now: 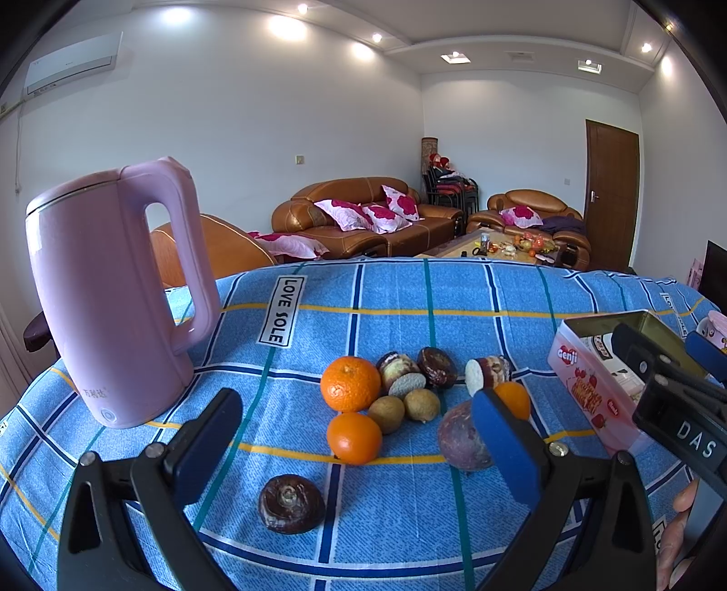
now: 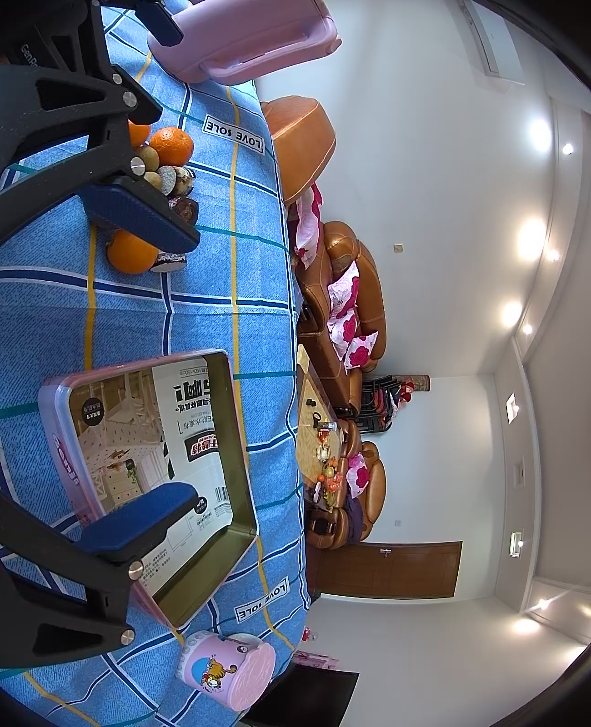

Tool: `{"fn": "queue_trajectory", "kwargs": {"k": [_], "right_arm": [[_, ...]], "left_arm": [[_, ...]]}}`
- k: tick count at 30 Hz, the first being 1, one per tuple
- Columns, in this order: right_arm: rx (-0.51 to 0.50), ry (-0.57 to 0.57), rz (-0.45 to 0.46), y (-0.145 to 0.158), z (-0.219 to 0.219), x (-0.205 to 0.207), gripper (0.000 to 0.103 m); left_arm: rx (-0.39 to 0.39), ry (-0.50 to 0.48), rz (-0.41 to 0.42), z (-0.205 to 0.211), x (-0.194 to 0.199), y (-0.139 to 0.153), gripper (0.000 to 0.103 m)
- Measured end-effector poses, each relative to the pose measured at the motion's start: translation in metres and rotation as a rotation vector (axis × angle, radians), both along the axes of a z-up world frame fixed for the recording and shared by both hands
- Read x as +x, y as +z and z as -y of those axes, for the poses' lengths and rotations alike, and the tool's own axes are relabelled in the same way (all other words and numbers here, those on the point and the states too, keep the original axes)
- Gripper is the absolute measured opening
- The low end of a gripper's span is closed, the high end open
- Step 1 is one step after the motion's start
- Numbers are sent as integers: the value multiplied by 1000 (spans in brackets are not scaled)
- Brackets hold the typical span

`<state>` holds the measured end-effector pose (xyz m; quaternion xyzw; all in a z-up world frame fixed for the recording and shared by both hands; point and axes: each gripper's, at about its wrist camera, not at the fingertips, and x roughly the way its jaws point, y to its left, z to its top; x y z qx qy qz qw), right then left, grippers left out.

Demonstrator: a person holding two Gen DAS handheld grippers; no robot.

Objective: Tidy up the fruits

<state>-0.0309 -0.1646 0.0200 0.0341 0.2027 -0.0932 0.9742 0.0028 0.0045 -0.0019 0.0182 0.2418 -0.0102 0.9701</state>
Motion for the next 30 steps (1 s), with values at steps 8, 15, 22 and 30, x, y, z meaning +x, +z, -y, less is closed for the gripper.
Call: {"fn": "queue_trajectory", "kwargs": {"k": [8, 15, 22, 30], "right_arm": [[-2, 22, -5, -1, -3, 0, 102], [-10, 41, -10, -2, -7, 0, 102], [-7, 54, -20, -2, -8, 1, 102], [46, 165, -18, -2, -14, -1, 101]], "left_arm": [[-7, 3, -17, -1, 0, -4, 103], [-12, 8, -46, -5, 4, -6, 103], [-13, 11, -68, -9, 8, -7, 103], [44, 53, -85, -39, 20, 7, 103]]}}
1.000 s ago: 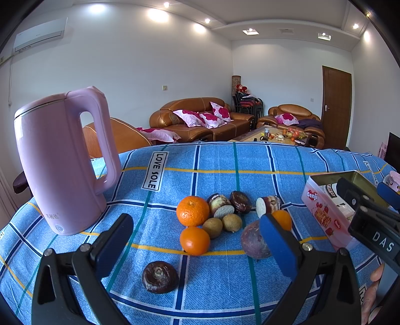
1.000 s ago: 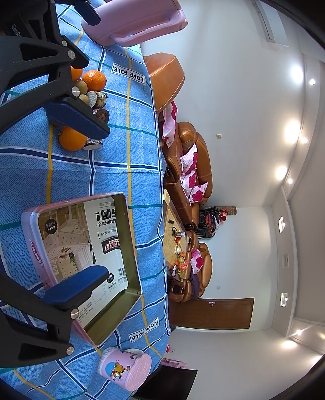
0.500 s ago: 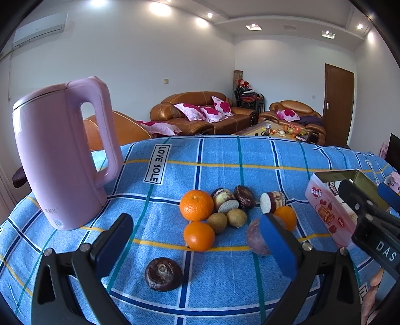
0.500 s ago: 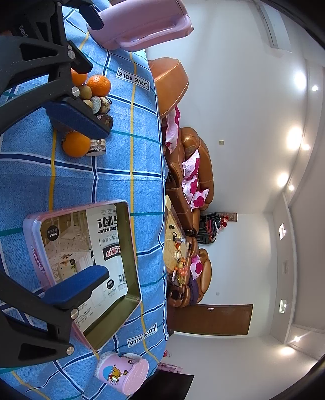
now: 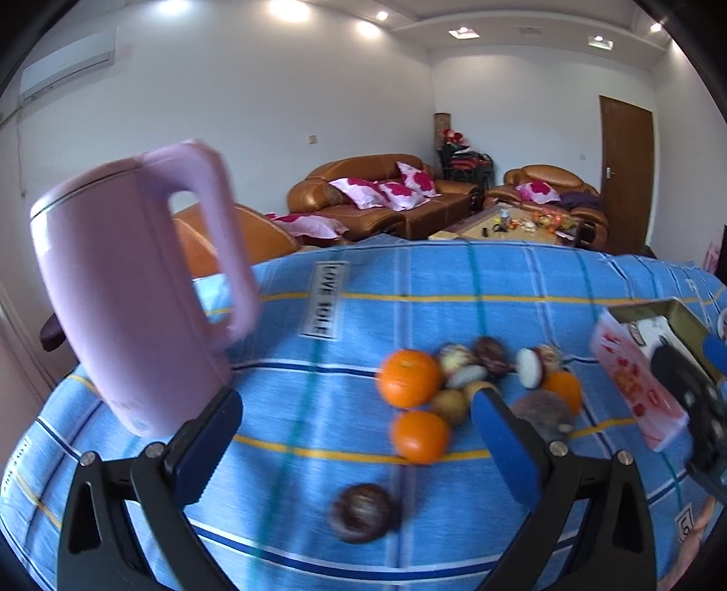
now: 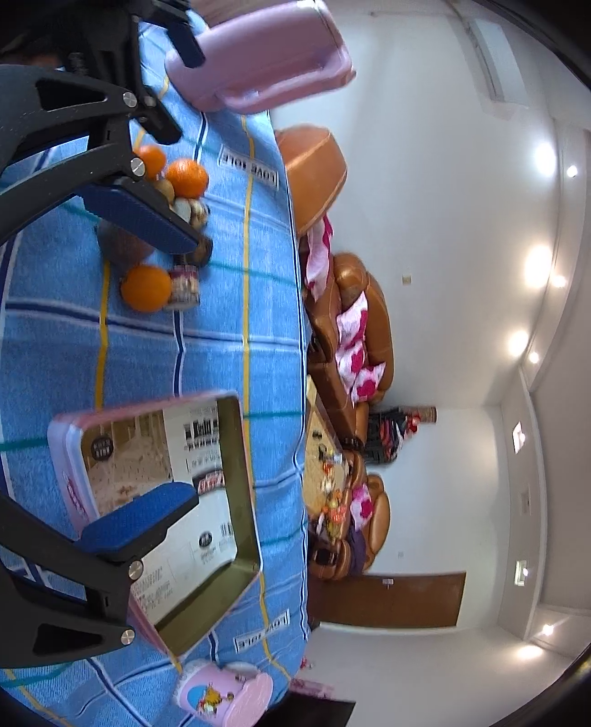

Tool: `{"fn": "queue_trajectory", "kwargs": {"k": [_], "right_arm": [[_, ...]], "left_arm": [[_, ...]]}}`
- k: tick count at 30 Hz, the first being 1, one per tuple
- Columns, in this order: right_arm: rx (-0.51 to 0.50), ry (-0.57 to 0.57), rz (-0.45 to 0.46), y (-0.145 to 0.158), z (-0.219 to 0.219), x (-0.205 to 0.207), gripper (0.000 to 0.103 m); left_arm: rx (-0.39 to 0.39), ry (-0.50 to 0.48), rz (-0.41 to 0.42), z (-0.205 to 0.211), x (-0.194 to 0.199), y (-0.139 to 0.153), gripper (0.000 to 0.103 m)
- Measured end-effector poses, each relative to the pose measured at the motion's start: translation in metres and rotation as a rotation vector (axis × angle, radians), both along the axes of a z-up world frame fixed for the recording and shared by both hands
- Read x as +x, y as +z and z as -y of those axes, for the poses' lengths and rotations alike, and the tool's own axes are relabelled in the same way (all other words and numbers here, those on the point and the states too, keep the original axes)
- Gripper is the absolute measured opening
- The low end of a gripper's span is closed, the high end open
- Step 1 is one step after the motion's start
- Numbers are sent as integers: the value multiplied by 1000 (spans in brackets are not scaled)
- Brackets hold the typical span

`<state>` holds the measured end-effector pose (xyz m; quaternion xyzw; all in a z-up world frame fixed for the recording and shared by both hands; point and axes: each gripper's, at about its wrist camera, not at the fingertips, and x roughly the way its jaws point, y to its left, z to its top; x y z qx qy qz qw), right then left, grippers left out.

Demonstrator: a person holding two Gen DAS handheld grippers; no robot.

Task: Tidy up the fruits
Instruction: 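Grasp the dark brown round fruit with the left tool while the right tool grasps the dark purple fruit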

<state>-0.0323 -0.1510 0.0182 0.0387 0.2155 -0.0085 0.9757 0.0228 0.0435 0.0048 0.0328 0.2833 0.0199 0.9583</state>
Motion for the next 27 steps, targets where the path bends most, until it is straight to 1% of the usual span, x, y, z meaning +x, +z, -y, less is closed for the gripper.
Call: {"fn": "queue_trajectory", "kwargs": {"k": [1, 2, 3, 5, 7, 10, 13, 16, 18, 20, 23, 26, 27], "right_arm": [[10, 25, -4, 0, -2, 0, 99], [18, 52, -8, -1, -4, -1, 92], [25, 91, -21, -2, -8, 0, 87], [31, 154, -56, -5, -16, 4, 70], [40, 222, -104, -11, -25, 8, 65], [25, 281, -168, -19, -39, 16, 65], [36, 315, -224, -25, -47, 23, 65], [43, 333, -298, -36, -55, 37, 65], [40, 341, -342, -42, -60, 45, 65], [38, 351, -369, -43, -62, 50, 65], [13, 336, -385, -43, -67, 54, 65], [24, 326, -402, -46, -66, 59, 65], [36, 328, -412, -47, -64, 61, 65]], "left_arm": [[-15, 15, 3, -9, 1, 3, 103], [-38, 45, 3, -22, 2, 6, 103], [-56, 56, 1, -30, 3, 7, 103], [-100, 42, -9, -47, 4, 10, 103], [-121, 29, -22, -56, 5, 10, 103], [-126, -26, -68, -58, 8, 7, 102], [-112, -124, -126, -47, 9, 1, 98], [-58, -228, -177, -33, 7, -7, 98], [-10, -274, -198, -24, 3, -11, 97], [23, -318, -224, -17, 0, -17, 96], [46, -353, -255, -9, -2, -24, 92], [71, -342, -289, -5, 4, -32, 89], [69, -332, -302, -6, 6, -35, 87]]}}
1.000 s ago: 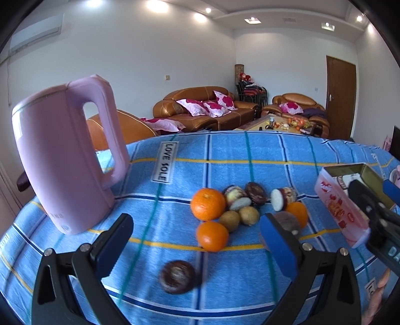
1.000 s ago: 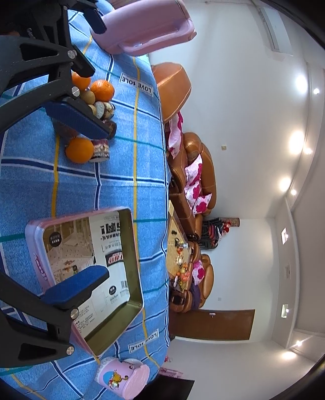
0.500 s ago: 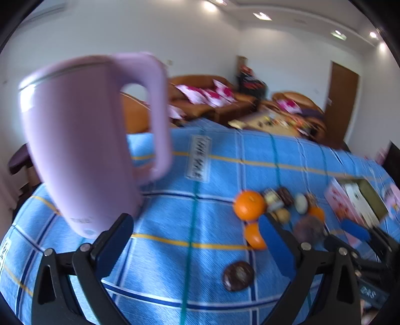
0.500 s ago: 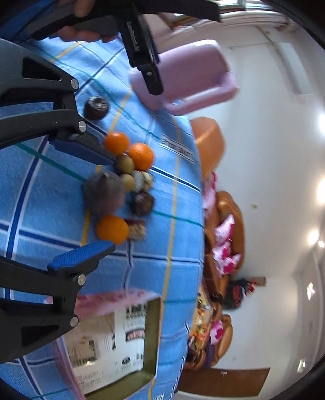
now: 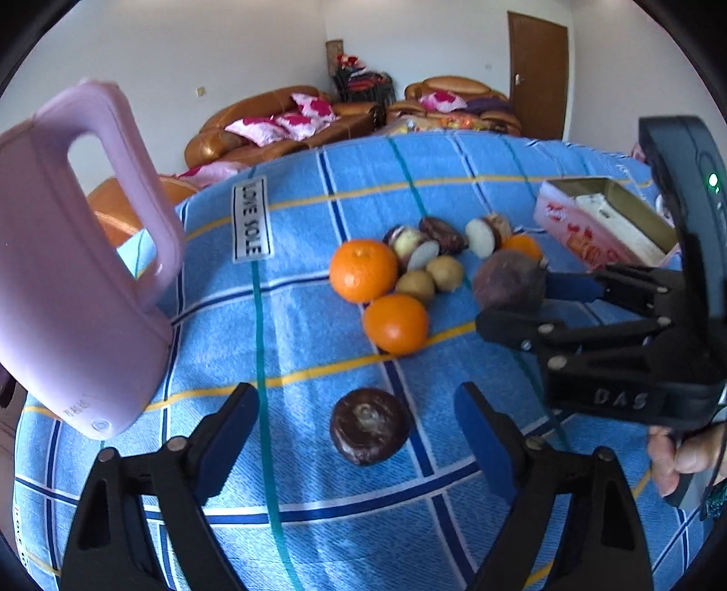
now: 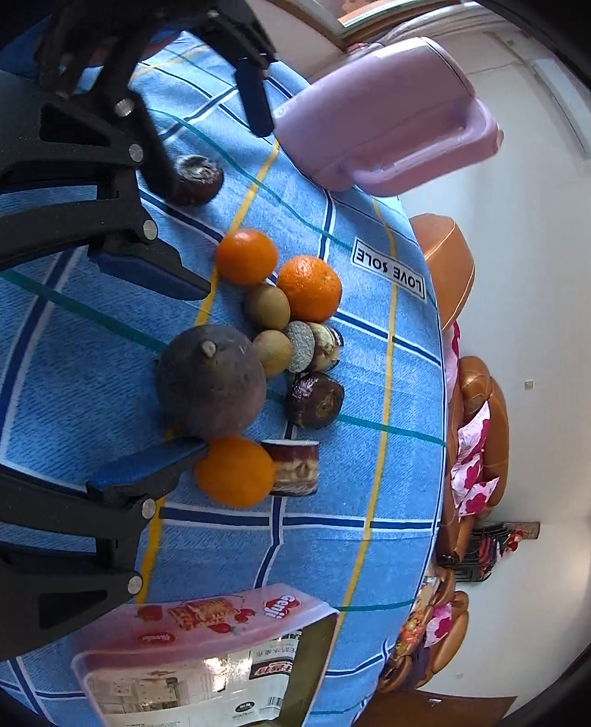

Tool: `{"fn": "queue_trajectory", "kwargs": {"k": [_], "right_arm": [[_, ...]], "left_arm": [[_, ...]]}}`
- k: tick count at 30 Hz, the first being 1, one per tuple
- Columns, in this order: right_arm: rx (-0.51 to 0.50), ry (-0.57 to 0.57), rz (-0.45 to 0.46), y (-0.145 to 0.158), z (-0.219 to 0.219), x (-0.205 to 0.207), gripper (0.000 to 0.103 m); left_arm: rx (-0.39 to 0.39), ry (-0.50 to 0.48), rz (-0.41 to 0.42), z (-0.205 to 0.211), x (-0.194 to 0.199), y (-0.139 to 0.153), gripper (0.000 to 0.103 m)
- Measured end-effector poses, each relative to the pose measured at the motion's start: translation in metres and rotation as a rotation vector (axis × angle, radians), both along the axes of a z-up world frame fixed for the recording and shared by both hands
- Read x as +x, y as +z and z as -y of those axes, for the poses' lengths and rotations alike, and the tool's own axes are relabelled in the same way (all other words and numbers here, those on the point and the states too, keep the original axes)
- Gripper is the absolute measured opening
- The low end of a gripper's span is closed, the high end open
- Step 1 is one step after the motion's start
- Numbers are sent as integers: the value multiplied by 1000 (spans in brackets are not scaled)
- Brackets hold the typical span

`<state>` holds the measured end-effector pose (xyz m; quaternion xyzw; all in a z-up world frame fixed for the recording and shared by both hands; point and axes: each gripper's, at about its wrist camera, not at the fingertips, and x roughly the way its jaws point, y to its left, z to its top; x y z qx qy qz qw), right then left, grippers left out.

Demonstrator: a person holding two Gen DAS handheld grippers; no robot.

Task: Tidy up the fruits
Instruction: 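Grasp the dark brown round fruit with the left tool while the right tool grasps the dark purple fruit, then carry both held dark fruits over the pink tin box with both tools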

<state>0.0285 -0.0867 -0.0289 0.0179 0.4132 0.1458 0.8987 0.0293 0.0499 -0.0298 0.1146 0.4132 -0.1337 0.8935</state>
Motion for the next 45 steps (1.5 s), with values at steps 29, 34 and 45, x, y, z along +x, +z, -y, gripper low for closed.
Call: {"fn": "queue_trajectory", "kwargs": {"k": [29, 34, 45], "right_arm": [[194, -15, 191, 39, 39, -27, 37], [203, 42, 134, 29, 24, -27, 68], [232, 201, -12, 10, -26, -15, 68]], "left_arm": [[-355, 158, 178, -56, -2, 25, 39], [-359, 199, 211, -61, -5, 32, 39], [-395, 235, 279, -71, -12, 45, 39]]}}
